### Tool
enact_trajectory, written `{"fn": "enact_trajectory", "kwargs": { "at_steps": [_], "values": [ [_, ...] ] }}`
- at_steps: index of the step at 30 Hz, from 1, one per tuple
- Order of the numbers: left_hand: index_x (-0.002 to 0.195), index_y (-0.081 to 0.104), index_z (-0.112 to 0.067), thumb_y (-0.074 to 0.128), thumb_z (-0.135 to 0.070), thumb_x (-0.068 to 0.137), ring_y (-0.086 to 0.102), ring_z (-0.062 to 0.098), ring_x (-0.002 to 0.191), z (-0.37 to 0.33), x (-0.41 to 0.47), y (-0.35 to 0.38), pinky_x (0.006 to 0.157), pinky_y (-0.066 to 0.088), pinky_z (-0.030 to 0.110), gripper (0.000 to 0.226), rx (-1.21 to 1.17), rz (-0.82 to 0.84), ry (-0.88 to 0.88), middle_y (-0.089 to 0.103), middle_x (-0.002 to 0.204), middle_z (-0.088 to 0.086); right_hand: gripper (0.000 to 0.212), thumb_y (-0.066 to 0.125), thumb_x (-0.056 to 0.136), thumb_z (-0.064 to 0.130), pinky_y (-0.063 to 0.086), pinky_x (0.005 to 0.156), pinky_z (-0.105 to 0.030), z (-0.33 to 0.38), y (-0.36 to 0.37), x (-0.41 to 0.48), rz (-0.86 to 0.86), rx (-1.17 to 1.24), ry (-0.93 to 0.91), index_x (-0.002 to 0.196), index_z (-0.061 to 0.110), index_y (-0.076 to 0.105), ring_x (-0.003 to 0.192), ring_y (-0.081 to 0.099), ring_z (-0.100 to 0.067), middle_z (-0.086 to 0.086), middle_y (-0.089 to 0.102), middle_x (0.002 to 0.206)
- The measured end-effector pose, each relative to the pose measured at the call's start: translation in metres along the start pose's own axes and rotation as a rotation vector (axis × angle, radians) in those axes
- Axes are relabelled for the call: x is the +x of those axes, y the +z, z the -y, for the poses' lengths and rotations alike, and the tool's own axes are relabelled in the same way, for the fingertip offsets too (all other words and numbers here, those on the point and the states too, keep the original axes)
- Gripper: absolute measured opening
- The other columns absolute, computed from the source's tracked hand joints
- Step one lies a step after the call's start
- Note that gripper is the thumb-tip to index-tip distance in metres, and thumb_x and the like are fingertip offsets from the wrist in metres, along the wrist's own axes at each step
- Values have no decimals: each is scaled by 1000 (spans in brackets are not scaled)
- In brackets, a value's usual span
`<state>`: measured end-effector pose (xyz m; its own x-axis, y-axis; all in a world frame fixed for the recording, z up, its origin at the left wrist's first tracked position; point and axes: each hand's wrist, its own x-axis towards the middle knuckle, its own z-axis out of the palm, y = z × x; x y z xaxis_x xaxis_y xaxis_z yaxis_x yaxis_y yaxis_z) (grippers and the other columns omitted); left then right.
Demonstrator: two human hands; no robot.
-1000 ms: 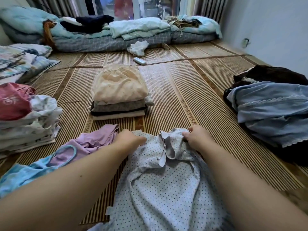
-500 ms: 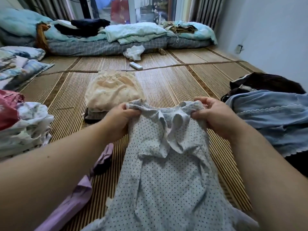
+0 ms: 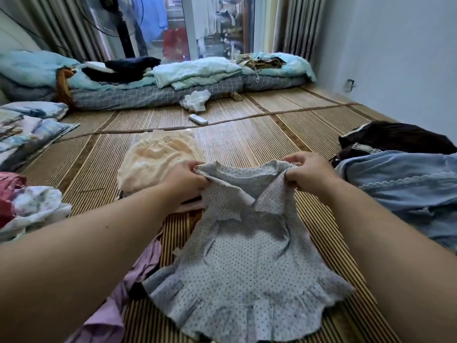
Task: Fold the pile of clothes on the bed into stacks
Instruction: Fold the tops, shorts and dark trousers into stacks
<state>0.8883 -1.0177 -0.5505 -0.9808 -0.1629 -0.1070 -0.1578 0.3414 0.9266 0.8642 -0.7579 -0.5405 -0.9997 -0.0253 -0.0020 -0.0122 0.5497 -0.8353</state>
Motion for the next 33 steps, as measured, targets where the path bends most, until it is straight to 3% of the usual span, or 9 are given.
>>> {"fn": "enact_trajectory", "kwargs": {
  "at_steps": [6,11,15,19,21,24,27,30,33],
  "values": [
    [76,65,-17,74,-2,77,60,15,63,16,-64,-26,62,53,28,17,51,197,148,65,66,0,26,73,81,40,61,66,-41,-15,-14,-64,15,-8,-161,72,17,66,64,70,-13,1,70,68],
    [75,67,-26,76,-8,76,66,21,73,44,-117,-30,74,55,41,20,327,174,220,72,81,7,30,67,74,57,40,46,-14,-41,-9,-149,136,-369,-214,65,30,58,57,56,4,18,62,64],
    [72,66,-37,62,-8,83,63,0,68,75,-142,-23,52,44,14,31,722,331,74,69,84,-12,18,71,79,49,43,58,-17,-56,4,-187,329,-648,-49,75,36,59,74,58,6,18,67,83],
    [84,66,-36,57,-23,92,57,9,77,87,-141,-7,64,50,25,18,696,128,130,60,114,2,30,59,87,28,45,83,-26,-48,31,-196,109,-731,-196,116,29,65,99,56,-10,8,66,117],
    [125,57,-40,53,-45,93,58,23,105,91,-135,2,87,55,40,32,698,179,66,43,140,12,37,49,93,31,43,100,-35,-39,49,-200,109,-669,-225,129,30,58,114,53,-11,9,61,129],
    [143,23,-56,48,-60,90,22,35,142,101,-133,11,115,23,54,59,941,294,31,12,161,2,47,29,98,56,22,111,-60,-40,70,-202,289,-773,-34,141,40,39,131,44,-18,8,49,143],
    [144,33,-45,47,-60,89,39,24,130,102,-141,17,105,39,43,59,1004,274,106,36,150,1,55,22,93,67,4,109,-71,-50,70,-186,351,-891,55,143,44,33,138,35,-24,1,43,147],
    [121,58,-31,49,-66,85,57,6,90,92,-162,26,72,50,23,51,997,312,159,61,109,-6,50,41,94,41,-7,106,-72,-56,64,-159,330,-892,62,143,40,36,143,26,-25,2,33,155],
    [104,62,-28,48,-73,82,59,5,77,82,-185,42,64,51,26,52,932,388,117,64,91,-11,53,54,87,22,-11,104,-73,-63,60,-143,249,-930,58,135,41,45,148,8,-32,3,24,159]
  ]
}}
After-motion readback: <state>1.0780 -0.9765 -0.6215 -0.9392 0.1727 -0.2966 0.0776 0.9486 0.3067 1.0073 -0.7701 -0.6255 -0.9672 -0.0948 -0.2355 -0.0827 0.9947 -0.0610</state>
